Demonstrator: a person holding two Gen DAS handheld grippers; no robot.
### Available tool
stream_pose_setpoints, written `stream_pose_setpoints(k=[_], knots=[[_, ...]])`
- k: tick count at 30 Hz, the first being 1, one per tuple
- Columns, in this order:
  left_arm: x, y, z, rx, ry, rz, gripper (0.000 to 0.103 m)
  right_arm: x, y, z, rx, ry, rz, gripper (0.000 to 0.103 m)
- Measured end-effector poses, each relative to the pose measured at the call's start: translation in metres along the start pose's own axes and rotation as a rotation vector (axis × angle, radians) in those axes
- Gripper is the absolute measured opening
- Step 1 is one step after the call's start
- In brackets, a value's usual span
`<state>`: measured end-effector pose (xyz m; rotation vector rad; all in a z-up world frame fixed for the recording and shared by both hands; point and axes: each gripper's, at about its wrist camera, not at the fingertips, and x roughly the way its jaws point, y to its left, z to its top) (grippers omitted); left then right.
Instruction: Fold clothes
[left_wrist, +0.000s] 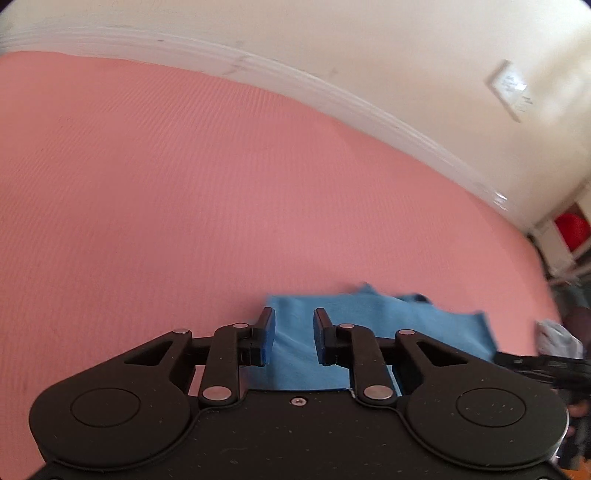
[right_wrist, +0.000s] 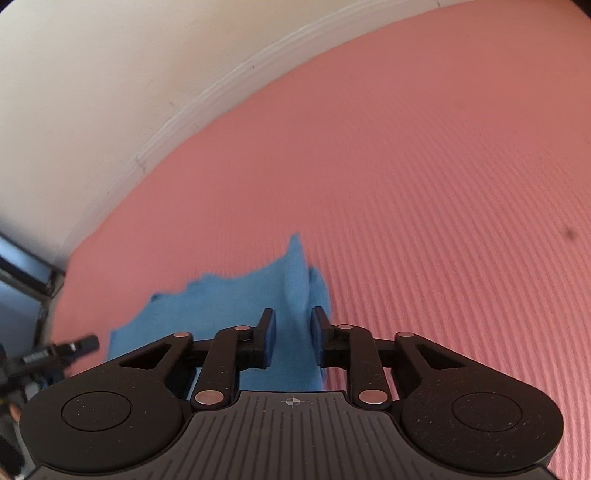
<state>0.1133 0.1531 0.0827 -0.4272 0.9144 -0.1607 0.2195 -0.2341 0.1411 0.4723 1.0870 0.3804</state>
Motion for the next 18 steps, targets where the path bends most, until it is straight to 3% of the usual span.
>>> stream_pose_setpoints(k=[4,10,16,18], knots=[[0.001,-0.026,-0.015,0.042,0.067,-0.105,0.019,-0.006,-0.018,-0.019,0.035,0.049,0.048,0.037],[0.035,-0.069,-0.037,0.043,0.204,-0.215,0.017,-0.003,-0.030,-0.026,0.102,0.072,0.098,0.039],[0.054,-0.088,-0.048,0.058,0.246,-0.224,0.017,0.015,-0.024,-0.021,0.109,0.085,0.156,0.037],[0.061,-0.089,-0.049,0.050,0.257,-0.208,0.016,0.016,-0.026,-0.020,0.105,0.087,0.157,0.025]])
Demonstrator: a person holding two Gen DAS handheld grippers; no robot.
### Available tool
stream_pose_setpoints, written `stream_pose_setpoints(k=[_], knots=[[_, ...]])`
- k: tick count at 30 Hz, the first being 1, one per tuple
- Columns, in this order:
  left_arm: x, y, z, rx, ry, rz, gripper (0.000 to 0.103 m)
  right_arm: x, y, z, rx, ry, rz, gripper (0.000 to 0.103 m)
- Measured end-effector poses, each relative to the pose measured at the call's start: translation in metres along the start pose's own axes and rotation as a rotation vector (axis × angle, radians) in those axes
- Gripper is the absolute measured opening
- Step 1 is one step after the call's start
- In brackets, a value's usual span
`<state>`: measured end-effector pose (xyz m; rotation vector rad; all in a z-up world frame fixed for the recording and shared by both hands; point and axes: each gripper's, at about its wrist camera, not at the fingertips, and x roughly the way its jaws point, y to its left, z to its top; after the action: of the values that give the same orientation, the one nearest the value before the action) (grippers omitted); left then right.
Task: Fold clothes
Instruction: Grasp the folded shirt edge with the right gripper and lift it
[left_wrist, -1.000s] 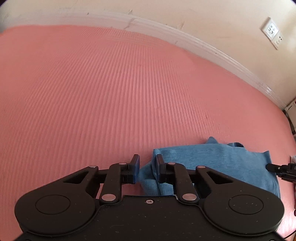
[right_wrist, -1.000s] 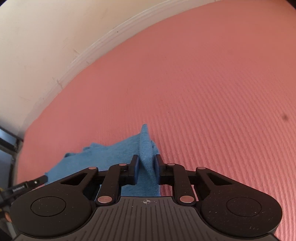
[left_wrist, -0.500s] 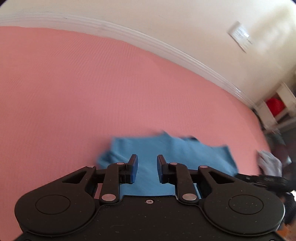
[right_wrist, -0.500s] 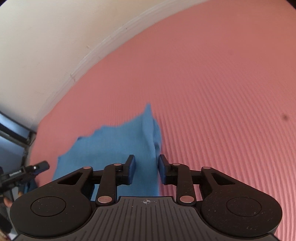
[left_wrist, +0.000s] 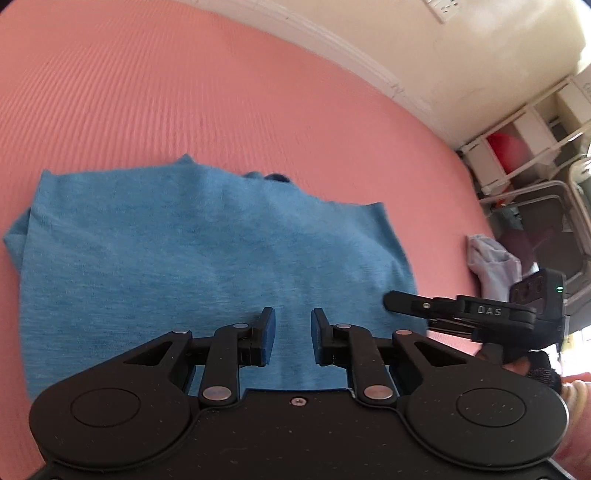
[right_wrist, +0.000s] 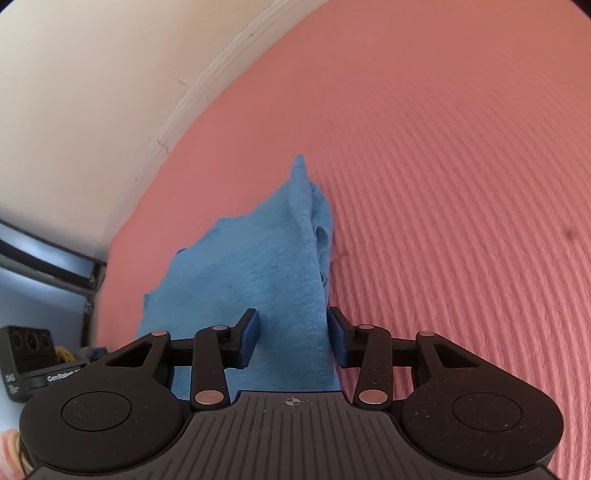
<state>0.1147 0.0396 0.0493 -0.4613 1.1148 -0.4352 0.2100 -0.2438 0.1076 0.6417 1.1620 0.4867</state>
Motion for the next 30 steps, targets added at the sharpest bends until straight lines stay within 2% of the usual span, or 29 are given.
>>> stream_pose_setpoints(k=[3,7,12,14,17,21,27,30], knots=[[0.003,0.009,-0.001,-0.048,0.029,0.005,0.016,0.000,-0.003,0.001,0.018,0.007,0.009,0.018],[0.006,0.018,-0.004,-0.090,0.020,0.016,0.011,-0.003,0.006,0.003,-0.019,0.010,0.009,0.013],[0.002,0.011,-0.004,-0.043,0.032,0.049,0.011,-0.013,0.023,0.003,-0.057,0.001,-0.005,0.011],[-0.008,0.012,-0.002,-0.050,0.040,0.034,0.013,-0.018,0.034,0.004,-0.073,-0.004,-0.022,0.011],[-0.037,0.025,0.002,-0.075,-0.001,0.018,0.019,-0.023,0.058,0.005,-0.097,-0.014,-0.055,0.011],[-0.084,0.055,0.008,-0.116,-0.078,0.032,0.028,-0.027,0.097,0.008,-0.142,-0.007,-0.051,0.011],[-0.141,0.111,0.005,-0.275,-0.188,0.097,0.030,-0.010,0.160,0.012,-0.169,0.049,-0.004,0.010],[-0.151,0.129,-0.002,-0.340,-0.194,0.095,0.030,0.017,0.191,0.010,-0.193,0.084,0.010,0.009]])
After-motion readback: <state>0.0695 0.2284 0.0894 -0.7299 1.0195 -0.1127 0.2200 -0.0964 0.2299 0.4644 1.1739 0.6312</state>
